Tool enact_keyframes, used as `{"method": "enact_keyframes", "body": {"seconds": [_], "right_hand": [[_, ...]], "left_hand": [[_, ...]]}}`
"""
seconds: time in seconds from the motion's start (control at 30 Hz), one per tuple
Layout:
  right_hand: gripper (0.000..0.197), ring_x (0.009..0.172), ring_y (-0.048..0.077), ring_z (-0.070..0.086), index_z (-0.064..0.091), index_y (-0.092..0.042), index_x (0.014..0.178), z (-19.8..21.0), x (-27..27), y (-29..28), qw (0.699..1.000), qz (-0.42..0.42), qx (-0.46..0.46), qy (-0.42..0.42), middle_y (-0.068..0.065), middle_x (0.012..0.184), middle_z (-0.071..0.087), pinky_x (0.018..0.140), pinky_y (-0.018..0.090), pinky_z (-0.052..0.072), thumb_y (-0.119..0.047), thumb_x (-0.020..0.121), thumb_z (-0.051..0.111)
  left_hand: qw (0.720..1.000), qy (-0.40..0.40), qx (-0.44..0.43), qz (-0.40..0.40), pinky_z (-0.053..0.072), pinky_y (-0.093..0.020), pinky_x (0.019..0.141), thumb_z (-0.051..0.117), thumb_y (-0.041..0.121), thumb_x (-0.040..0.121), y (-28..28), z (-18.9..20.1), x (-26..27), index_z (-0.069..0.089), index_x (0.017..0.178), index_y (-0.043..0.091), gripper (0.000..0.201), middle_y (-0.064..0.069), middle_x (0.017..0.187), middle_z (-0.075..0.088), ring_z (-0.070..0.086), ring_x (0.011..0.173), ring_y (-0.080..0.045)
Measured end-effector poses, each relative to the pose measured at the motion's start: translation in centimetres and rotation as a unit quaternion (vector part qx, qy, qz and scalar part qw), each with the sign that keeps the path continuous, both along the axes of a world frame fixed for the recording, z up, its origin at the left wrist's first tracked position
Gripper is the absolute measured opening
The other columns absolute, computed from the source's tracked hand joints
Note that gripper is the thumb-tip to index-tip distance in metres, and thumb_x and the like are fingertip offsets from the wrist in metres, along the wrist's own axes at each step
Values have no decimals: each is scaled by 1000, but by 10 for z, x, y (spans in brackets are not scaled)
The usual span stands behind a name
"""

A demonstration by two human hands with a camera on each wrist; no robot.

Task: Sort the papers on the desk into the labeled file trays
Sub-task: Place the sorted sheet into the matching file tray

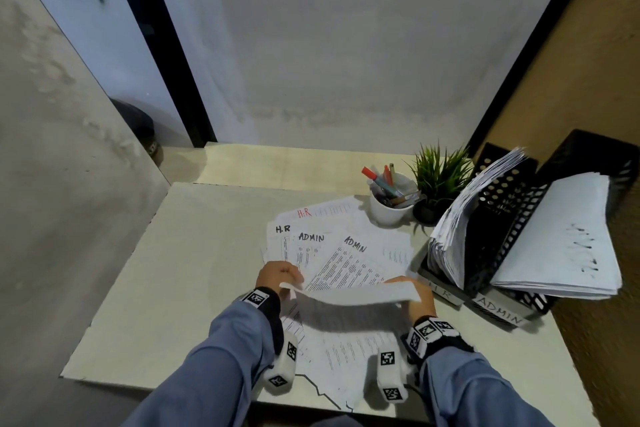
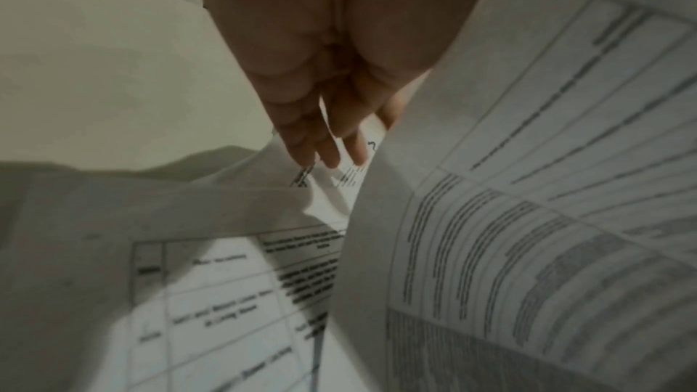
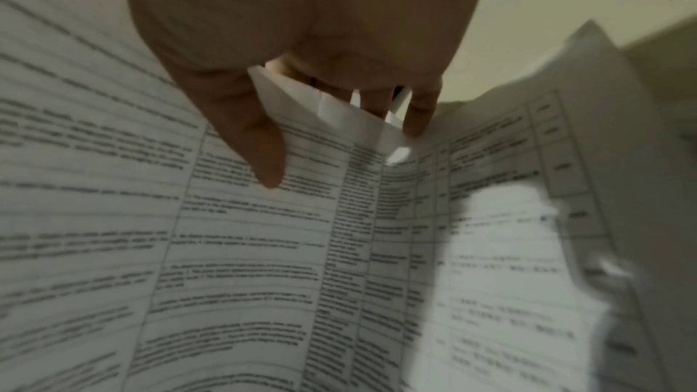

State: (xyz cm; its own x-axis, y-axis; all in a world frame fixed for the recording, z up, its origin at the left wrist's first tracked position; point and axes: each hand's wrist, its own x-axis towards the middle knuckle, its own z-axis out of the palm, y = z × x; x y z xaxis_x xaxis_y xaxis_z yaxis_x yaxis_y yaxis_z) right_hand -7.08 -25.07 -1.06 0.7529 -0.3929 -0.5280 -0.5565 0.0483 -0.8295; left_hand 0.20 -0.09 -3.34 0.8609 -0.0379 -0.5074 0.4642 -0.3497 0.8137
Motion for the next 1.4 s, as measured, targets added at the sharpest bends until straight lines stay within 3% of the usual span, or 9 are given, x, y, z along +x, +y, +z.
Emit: {"method": "enact_keyframes", "body": {"seconds": [0.1,0.23,0.43,0.57,0.67,0.8,0.9,1.03,1.4], "right_hand": [[26,77,23,60,64,-10,63,-7,-2,0,999,7,-22,45,8,74,65,71,26,53,8,81,60],[13,93,37,65,71,6,77,-11,-4,1,997,5,-7,83,22,87,70,86,44,52,13,66,67],[15,75,22,52,55,13,66,-5,-6,3,996,-7,5,87,15,81,52,62,23,47,12,69,70],[25,81,35,63,50,29,91,-13,-5,2,997,-37,37,59,33,89,64,72,40,56,20,70,61],[31,96,52,60,48,24,86,-40,-2,-3,997,-15,27,74,42,101,58,84,65,47,11,63,66],[19,75,30,62,56,22,84,-22,-6,3,996,-8,-10,85,30,84,66,80,43,52,14,68,63],[11,75,25,57,60,18,79,-7,-7,1,995,-10,-4,99,17,79,62,73,35,49,16,69,62],[16,80,27,60,65,7,83,2,-5,-9,993,-19,2,119,14,86,65,72,33,51,16,70,63],[22,87,36,63,56,-4,73,-1,5,1,994,-76,41,62,16,83,64,86,47,51,11,60,66]], "left_hand": [[994,5,106,-7,46,-25,74,46,1,88,-10,-3,3,55,92,13,16,-8,97,61,58,90,-26],[982,34,166,-82,43,-28,80,43,6,90,-18,-1,2,47,108,13,19,-5,103,50,48,88,-20],[950,57,227,-207,45,-32,84,50,18,88,-24,-14,-4,59,111,4,28,-10,110,59,56,98,-29],[938,14,282,-202,40,-24,72,41,7,91,-39,-12,-11,56,82,8,17,-14,95,52,52,82,-25],[941,-40,292,-165,39,-31,90,42,10,91,-51,-7,-23,44,123,7,32,-13,122,44,47,112,-30],[936,-16,305,-176,41,-35,95,44,11,93,-51,-5,-29,31,133,5,43,-16,132,43,50,112,-29],[962,-2,218,-164,41,-31,94,38,21,98,-46,-1,-30,45,123,7,29,-14,121,53,54,107,-25],[1000,-8,18,22,39,-27,70,44,13,94,-38,0,-22,48,62,13,33,-7,69,54,47,69,-22],[977,56,-120,167,43,-37,79,49,-2,75,-9,2,-3,62,65,9,20,-11,76,59,50,77,-25]]}}
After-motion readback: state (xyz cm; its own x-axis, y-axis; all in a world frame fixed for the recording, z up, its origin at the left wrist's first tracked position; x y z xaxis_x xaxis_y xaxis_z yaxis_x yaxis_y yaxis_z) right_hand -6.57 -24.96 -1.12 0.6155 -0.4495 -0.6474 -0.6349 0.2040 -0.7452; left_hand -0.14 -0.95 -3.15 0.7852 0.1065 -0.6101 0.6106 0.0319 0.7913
